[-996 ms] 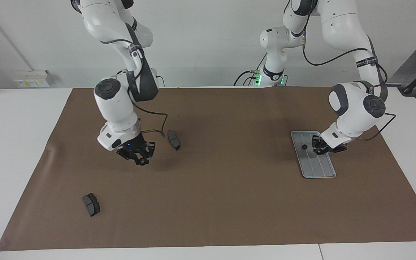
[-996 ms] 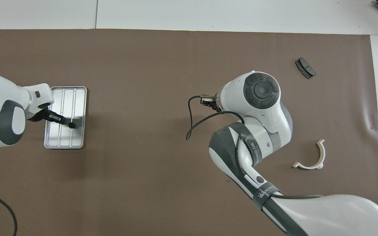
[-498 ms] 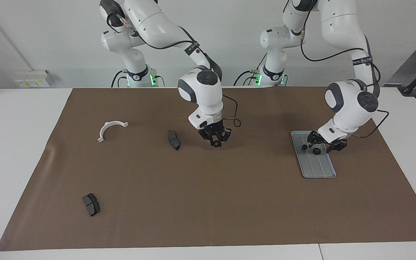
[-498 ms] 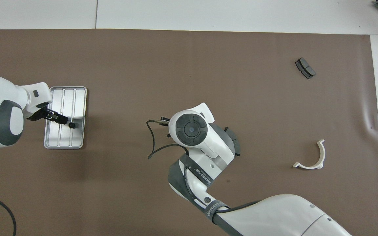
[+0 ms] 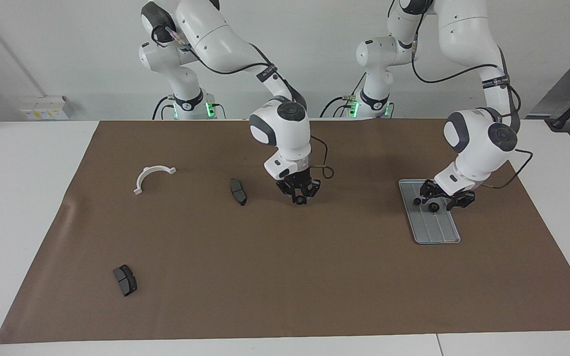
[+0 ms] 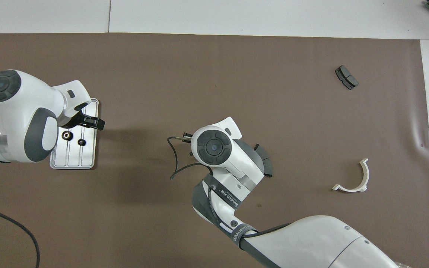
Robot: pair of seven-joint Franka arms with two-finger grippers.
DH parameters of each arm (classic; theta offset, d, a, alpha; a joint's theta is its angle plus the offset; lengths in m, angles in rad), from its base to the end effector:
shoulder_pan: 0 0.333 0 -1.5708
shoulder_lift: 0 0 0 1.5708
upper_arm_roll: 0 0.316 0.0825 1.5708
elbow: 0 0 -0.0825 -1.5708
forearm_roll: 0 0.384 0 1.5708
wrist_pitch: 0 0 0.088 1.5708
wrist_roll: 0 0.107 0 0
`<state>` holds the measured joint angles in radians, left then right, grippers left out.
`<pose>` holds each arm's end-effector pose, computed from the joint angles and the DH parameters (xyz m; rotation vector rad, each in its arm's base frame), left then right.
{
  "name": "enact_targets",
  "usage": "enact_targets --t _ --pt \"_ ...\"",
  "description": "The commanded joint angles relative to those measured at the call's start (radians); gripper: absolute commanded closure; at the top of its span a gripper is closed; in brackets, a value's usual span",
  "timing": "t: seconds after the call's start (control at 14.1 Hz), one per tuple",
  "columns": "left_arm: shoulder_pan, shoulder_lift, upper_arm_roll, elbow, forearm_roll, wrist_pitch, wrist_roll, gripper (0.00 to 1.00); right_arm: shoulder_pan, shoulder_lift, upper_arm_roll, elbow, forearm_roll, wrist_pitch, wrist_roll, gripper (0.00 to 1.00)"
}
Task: Pick bearing gear from pile to tray
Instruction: 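Place the last gear at center with the right gripper while the left withdraws, then grasp the center gear with the left gripper while the right gripper retracts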
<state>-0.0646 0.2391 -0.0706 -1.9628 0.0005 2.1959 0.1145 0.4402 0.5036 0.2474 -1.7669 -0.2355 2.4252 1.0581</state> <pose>0.5958 -0.0795 0.3533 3.1013 -0.3866 -0.0087 0.5329 0.4153 0.3026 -3.0102 0.3719 -0.2339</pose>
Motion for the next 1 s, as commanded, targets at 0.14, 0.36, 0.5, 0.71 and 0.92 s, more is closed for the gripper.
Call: enact_targets --t 0.14,0.36,0.5,0.71,0.92 --pt "-0.122 -0.014 0.011 0.021 -0.013 -0.022 -0.27 0.23 0.006 0.01 -0.002 0.018 -0.05 0.0 0.033 0.0" --pt "-0.19 -0.006 0.012 0.045 -0.066 -0.015 -0.409 0.23 -0.053 -0.026 -0.005 0.018 -0.117 -0.015 0.017 0.0" --pt "-0.247 0.0 0.012 0.067 -0.07 -0.007 -0.504 0.24 -0.113 -0.086 -0.002 0.014 -0.117 -0.06 -0.045 0.0" --pt "-0.351 0.028 0.017 0.113 -0.063 -0.022 -0.634 0.28 -0.233 -0.154 0.001 0.014 -0.108 -0.115 -0.232 0.0" --pt "-0.435 0.124 0.018 0.221 -0.06 -0.025 -0.771 0.31 -0.313 -0.2 0.001 0.014 -0.102 -0.167 -0.349 0.0"
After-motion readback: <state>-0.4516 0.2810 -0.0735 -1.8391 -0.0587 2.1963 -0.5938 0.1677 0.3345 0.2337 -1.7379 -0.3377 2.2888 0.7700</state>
